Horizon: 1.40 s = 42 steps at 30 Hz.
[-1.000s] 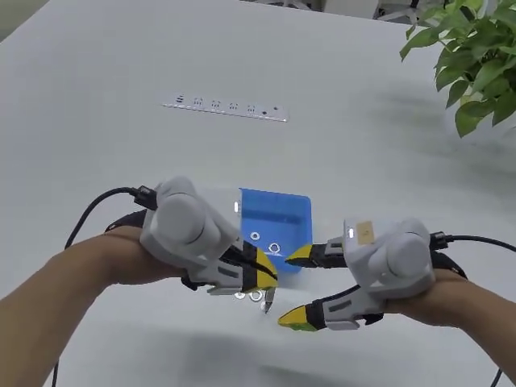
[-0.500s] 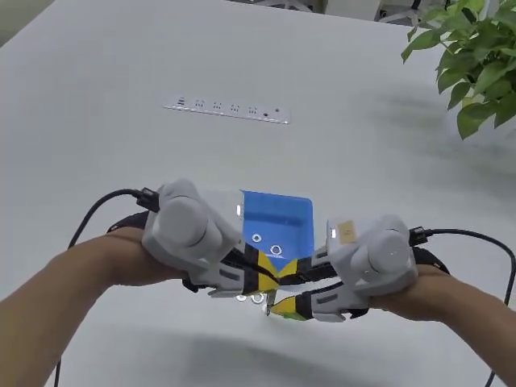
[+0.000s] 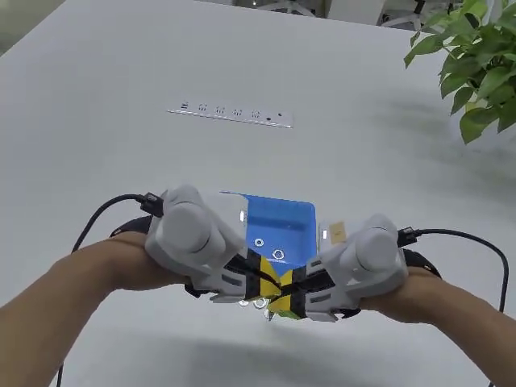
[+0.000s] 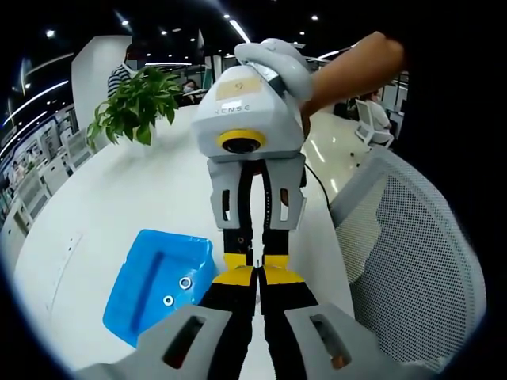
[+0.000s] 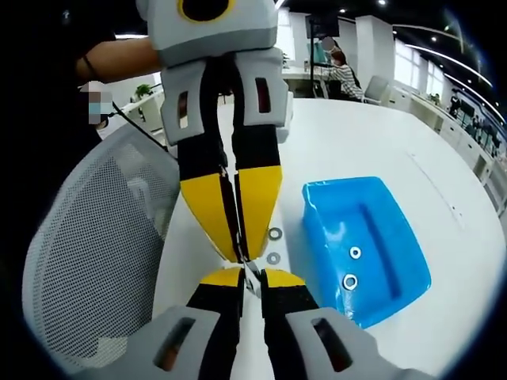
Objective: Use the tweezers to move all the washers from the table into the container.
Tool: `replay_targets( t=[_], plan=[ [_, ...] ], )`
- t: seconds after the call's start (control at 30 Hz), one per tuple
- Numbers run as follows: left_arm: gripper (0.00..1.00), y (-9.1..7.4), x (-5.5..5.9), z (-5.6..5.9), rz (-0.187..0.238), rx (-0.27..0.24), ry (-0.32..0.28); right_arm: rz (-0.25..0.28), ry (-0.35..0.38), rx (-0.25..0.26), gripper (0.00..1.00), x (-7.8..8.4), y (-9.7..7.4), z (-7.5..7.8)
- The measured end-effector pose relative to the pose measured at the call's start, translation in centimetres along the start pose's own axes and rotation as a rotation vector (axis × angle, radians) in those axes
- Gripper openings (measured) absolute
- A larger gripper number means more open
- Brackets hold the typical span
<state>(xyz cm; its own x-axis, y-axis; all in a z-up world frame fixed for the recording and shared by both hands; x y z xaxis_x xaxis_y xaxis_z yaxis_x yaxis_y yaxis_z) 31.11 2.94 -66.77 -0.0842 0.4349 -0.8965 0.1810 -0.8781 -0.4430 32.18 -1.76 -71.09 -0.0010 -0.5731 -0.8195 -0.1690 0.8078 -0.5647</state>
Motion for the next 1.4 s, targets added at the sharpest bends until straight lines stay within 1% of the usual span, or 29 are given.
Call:
replay_targets(
  t=[0.07, 0.1, 0.13, 0.23, 0.3, 0.57, 0.77, 1.07, 1.2, 1.27, 1.33, 1.4],
  plan=[
    [0.05, 0.1, 0.0, 0.0, 0.001, 0.003, 0.0, -0.036, -0.017, -0.007, 0.09, 0.1, 0.0, -0.1],
    [0.05, 0.1, -0.1, 0.1, 0.001, 0.004, 0.001, -0.043, -0.021, -0.009, 0.09, 0.1, 0.1, -0.1],
    [0.05, 0.2, -0.1, 0.1, 0.002, 0.005, 0.002, -0.068, -0.026, -0.014, 0.09, 0.3, 0.0, -0.2],
    [0.05, 0.3, -0.1, 0.1, 0.002, 0.004, 0.003, -0.08, -0.043, -0.024, 0.08, 0.3, 0.0, -0.1],
    [0.05, 0.3, -0.2, 0.1, 0.001, 0.002, 0.006, -0.093, -0.073, -0.03, 0.08, 0.3, 0.0, -0.1],
    [0.06, 0.3, -0.3, -0.1, -0.011, -0.003, 0.016, -0.121, -0.096, -0.028, 0.06, 0.2, 0.0, -0.1],
    [0.06, 0.2, -0.3, -0.1, -0.015, -0.006, 0.012, -0.12, -0.09, -0.02, 0.06, 0.3, 0.0, 0.0],
    [0.12, -0.3, -0.4, -0.2, 0.01, -0.019, -0.008, -0.116, -0.087, -0.013, 0.06, 0.4, -0.2, 0.1],
    [0.22, -0.5, -0.2, -0.3, 0.013, -0.032, -0.042, -0.116, -0.087, -0.012, 0.05, 0.4, -0.2, 0.1],
    [0.23, -0.8, -0.1, -0.2, 0.022, -0.04, -0.051, -0.114, -0.087, -0.012, 0.05, 0.4, -0.2, 0.1],
    [0.26, -0.9, 0.1, -0.1, 0.031, -0.044, -0.066, -0.113, -0.086, -0.011, 0.05, 0.4, -0.2, 0.1],
    [0.3, -1.0, 0.2, -0.1, 0.029, -0.049, -0.072, -0.112, -0.084, -0.01, 0.05, 0.4, -0.3, 0.1]
  ],
)
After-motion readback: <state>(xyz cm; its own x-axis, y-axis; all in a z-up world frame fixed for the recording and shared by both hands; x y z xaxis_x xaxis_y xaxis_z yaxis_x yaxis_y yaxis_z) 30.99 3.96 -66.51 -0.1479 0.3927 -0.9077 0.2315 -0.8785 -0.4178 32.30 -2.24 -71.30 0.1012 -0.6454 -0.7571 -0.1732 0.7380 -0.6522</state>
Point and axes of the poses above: the centre of the closed fingertips' face, and the gripper's own axes: y roughly forward along the fingers, z roughly to its right, x roughly out of its underside, the point moved 5 cm from there along -y, roughly backward along the fingers, and after that the axes turned 11 degrees about z, right-handed, at the moved point
